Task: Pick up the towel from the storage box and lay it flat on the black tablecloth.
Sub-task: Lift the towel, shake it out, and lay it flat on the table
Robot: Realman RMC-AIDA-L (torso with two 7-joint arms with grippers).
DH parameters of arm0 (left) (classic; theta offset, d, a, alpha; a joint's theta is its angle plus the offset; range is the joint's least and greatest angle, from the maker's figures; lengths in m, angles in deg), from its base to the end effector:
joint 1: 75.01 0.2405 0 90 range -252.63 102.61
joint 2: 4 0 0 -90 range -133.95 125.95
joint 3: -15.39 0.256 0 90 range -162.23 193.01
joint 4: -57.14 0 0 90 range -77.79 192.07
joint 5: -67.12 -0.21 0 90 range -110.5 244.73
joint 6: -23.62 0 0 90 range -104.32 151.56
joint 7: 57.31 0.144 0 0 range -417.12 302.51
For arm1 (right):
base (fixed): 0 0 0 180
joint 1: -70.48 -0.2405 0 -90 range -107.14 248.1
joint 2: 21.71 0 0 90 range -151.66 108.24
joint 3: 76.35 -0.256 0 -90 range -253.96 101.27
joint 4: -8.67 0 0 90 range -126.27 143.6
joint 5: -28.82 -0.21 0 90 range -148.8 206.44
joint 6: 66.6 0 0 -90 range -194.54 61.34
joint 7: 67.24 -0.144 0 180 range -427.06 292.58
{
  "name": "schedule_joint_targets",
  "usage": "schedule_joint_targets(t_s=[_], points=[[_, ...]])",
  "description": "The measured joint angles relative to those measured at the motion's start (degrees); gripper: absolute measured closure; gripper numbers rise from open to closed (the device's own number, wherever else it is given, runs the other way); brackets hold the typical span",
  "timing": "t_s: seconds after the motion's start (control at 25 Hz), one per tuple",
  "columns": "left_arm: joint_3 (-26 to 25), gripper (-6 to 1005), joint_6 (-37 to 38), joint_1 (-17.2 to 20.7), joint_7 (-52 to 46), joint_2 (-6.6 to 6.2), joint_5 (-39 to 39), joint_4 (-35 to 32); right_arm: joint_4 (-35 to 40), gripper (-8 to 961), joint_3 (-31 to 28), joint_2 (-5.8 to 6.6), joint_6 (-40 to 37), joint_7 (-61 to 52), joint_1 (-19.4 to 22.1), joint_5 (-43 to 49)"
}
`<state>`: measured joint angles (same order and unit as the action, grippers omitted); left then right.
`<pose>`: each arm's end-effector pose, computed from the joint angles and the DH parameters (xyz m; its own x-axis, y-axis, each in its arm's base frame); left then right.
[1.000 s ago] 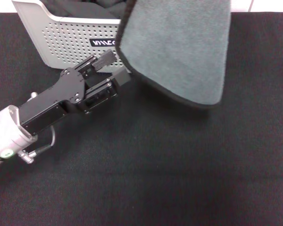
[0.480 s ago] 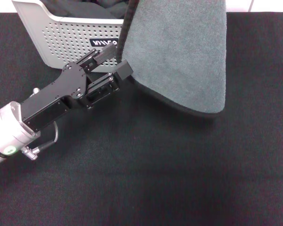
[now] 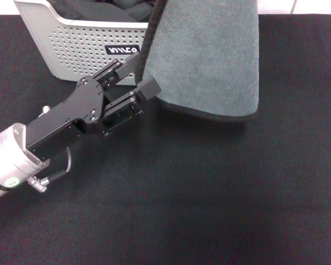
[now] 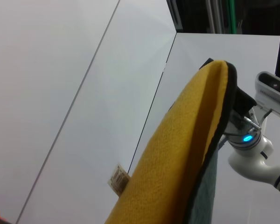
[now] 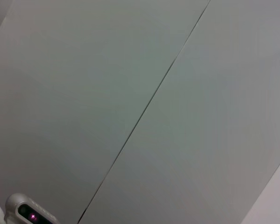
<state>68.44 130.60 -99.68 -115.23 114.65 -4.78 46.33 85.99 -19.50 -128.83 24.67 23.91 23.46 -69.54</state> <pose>-0.2456 0.2641 -0.0105 0.3116 0.1555 0.9374 0.4539 -0.8911 -0.0030 -0.0016 0.3660 0.1517 0.6481 0.5698 -0.5053 0.3754 -0.8163 -0.4391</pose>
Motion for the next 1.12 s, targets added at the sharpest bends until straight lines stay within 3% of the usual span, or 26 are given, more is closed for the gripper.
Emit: schedule_joint_targets(t_s=[0.6, 1.12], points=[[0.21, 332, -0.40, 0.25, 0.00, 0.85, -1.69, 0.00, 0.65, 937, -0.35, -0.05, -0.49, -0.01, -0.79, -0.01], [-0.19, 354, -0.16, 0.50, 0.00, 0.81, -1.33, 0.00, 0.73, 938, -0.33, -0.05, -0.24, 0.05, -0.77, -0.08]])
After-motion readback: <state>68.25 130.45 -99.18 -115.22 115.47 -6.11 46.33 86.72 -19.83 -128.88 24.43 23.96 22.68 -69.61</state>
